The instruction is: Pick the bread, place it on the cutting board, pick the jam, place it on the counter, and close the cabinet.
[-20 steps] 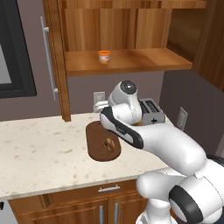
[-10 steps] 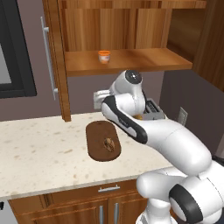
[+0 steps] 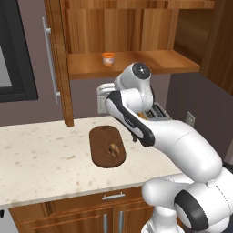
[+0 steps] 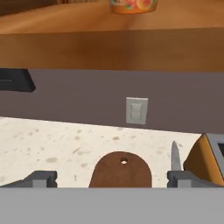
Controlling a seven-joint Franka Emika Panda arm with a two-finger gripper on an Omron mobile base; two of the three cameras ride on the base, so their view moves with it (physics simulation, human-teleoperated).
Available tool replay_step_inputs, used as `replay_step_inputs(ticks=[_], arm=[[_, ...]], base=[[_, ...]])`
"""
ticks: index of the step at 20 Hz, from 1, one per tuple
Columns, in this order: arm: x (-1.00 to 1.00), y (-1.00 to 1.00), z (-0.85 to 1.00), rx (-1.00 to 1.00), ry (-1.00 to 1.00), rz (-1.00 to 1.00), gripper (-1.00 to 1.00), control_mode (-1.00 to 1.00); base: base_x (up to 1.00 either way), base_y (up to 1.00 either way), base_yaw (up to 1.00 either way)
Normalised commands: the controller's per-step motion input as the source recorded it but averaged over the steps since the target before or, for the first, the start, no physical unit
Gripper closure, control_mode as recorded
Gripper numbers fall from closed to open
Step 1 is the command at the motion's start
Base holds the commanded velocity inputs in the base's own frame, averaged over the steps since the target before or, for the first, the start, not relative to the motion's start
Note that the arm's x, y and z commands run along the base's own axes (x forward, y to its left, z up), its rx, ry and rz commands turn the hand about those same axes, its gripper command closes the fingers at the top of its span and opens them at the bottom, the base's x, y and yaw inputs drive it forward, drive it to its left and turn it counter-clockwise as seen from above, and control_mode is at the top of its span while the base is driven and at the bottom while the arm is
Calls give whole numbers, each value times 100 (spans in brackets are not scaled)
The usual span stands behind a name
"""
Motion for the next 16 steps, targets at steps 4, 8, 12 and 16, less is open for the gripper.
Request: replay_step_inputs(ticks=[4,8,12,16], arm=[[0,0,36,0,-3,0,-100,-100],[1,0,41,0,-1,0,-100,-100],[10,0,45,0,-1,0,-100,-100],[8,0,37,0,-3,0,-100,-100]], base=[[0,0,0],[0,0,0],[0,0,0],[0,0,0]])
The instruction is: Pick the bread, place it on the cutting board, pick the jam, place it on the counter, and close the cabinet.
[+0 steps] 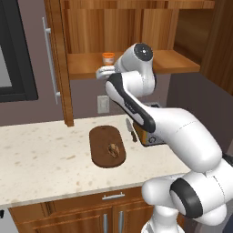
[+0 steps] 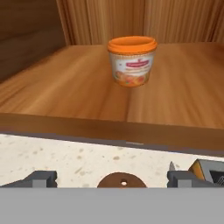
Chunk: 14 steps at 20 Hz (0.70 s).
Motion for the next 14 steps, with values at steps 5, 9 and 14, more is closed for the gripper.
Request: replay_step_inputs(ticks=[5,9,14], arm=[[14,0,37,0,-3,0,-100,-100],[38,0,11,0,0,0,-100,-100],[46,0,1,0,0,0,-100,-100]], base=[[0,0,0],[0,0,0],[0,0,0]])
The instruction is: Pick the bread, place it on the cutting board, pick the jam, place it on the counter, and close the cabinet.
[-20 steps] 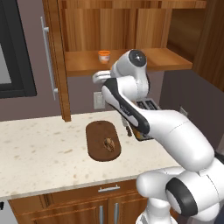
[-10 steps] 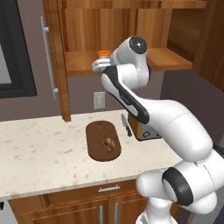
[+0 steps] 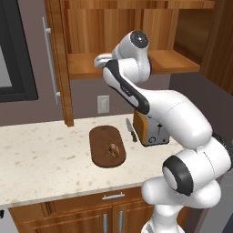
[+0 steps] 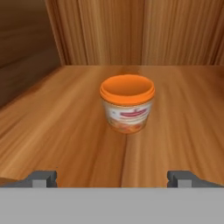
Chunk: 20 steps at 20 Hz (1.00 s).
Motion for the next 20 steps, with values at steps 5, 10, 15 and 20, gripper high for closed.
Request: replay_step_inputs(ticks=[5,10,15,20], arm=[[48,0,0,0,0,0,-100,-100],[45,0,0,0,0,0,-100,-100],[37,0,0,0,0,0,-100,-100],[28,0,0,0,0,0,-100,-100]], base=[[0,0,0],[0,0,0],[0,0,0],[0,0,0]])
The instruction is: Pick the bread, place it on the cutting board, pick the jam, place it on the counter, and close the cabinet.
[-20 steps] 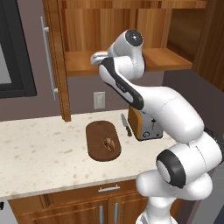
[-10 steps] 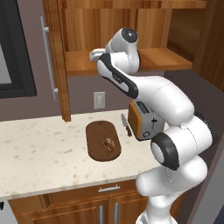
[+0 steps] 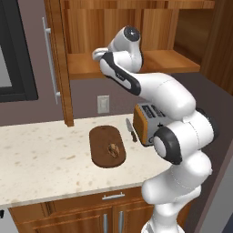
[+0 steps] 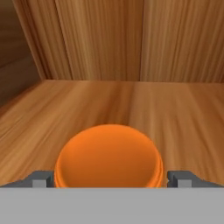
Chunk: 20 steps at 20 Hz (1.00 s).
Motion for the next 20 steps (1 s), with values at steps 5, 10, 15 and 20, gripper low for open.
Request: replay_step_inputs(ticks=[5,10,15,20], arm=[[7,2,0,0,0,0,-100,-100],[0,3,0,0,0,0,100,-100],[-4,0,0,0,0,0,100,-100],[-47,-2,0,0,0,0,100,-100]], base=[[0,0,0],[0,0,0],[0,0,0],[0,0,0]])
